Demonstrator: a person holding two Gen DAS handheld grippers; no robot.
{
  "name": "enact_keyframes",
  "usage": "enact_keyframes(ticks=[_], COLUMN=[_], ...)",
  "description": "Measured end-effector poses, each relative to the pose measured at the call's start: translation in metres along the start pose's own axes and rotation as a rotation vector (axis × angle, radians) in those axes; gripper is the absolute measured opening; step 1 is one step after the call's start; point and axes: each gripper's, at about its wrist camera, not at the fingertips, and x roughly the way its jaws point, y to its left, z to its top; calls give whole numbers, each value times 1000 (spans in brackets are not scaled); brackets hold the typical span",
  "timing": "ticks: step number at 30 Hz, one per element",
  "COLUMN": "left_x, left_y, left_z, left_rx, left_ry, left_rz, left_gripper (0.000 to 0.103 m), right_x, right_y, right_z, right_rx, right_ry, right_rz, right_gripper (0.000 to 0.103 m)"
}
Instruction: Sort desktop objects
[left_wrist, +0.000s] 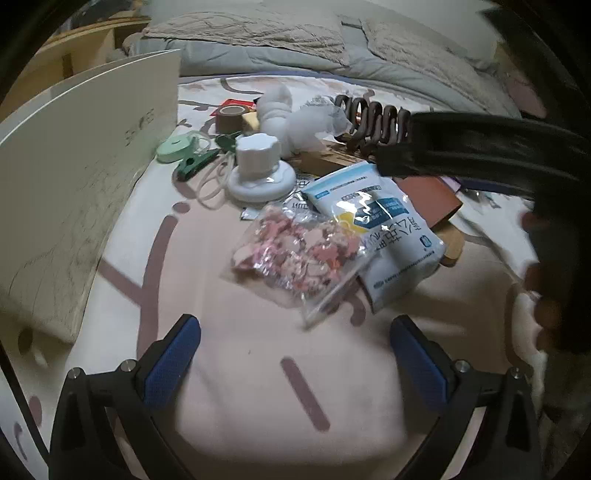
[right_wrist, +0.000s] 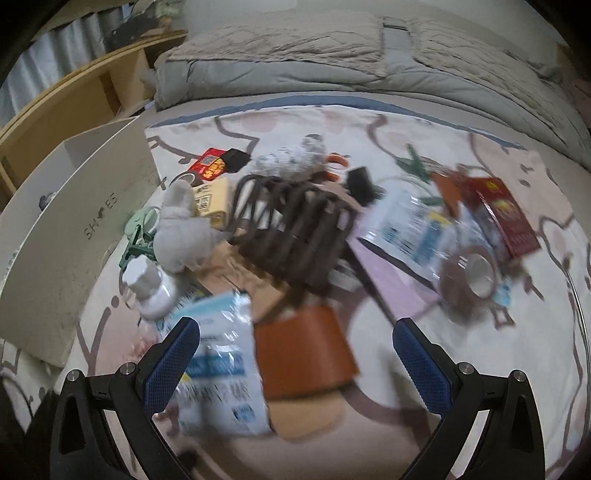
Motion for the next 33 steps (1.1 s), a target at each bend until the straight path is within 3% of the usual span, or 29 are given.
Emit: enact_keyframes(ticks=[6,10,22,33], left_x=[-10,-13,-20,-17], left_y=[4,5,17,24], left_z=[-12,-15,-11,-3], left_rx=[-37,-45,-143,-167], left_ry=[-18,-31,-61,-63], left_rz=[-7,-11,-32,2], left_gripper=[103,103,103,103], right_x=[28,47,13,-3], right_y=[20,13,-16,-30], right_z=[13,8,-42,-60], right_rx=[-28,12,-34,3], right_ry=[46,93,34,11], right_rz=[-28,-18,2,-69], right_gripper=[103,103,103,103])
